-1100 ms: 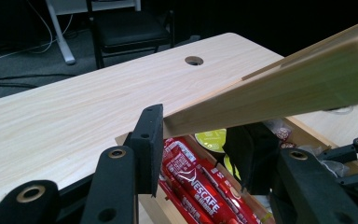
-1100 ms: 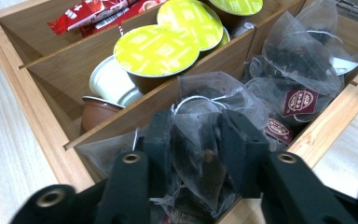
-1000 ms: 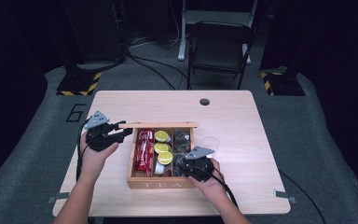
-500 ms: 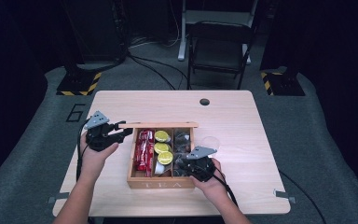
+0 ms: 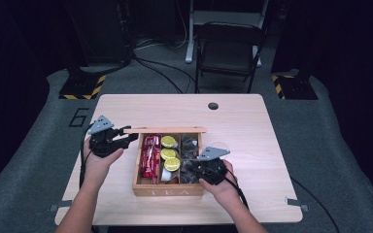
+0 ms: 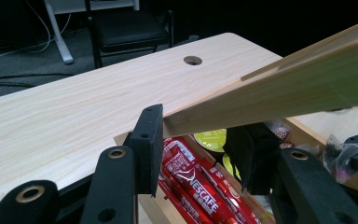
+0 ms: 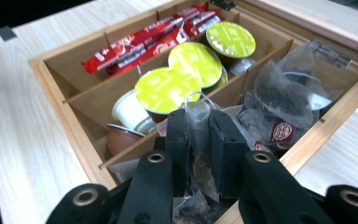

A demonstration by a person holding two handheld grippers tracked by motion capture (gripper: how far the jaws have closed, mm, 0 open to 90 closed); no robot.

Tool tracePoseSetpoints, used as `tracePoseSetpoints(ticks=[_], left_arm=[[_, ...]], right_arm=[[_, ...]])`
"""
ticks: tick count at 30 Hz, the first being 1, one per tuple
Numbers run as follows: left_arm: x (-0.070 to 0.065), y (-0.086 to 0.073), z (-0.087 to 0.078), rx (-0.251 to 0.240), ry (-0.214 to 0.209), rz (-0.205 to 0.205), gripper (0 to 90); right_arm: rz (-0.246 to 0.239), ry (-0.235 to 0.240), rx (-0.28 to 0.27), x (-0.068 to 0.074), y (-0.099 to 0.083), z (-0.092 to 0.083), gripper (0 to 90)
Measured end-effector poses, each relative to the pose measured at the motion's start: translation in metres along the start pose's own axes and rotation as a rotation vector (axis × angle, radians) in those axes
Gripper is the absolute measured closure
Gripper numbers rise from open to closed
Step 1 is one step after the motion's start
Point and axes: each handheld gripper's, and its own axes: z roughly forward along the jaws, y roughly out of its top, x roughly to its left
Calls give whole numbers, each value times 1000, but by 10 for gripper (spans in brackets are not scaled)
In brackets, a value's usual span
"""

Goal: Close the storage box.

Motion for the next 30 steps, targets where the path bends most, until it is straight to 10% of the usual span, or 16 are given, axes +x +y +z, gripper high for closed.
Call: tracePoseSetpoints(ticks=[30], left_arm=[[0,0,0,2,-1,1,570]], right_arm=[[-16,-30,-25,-9,22,-25,789]])
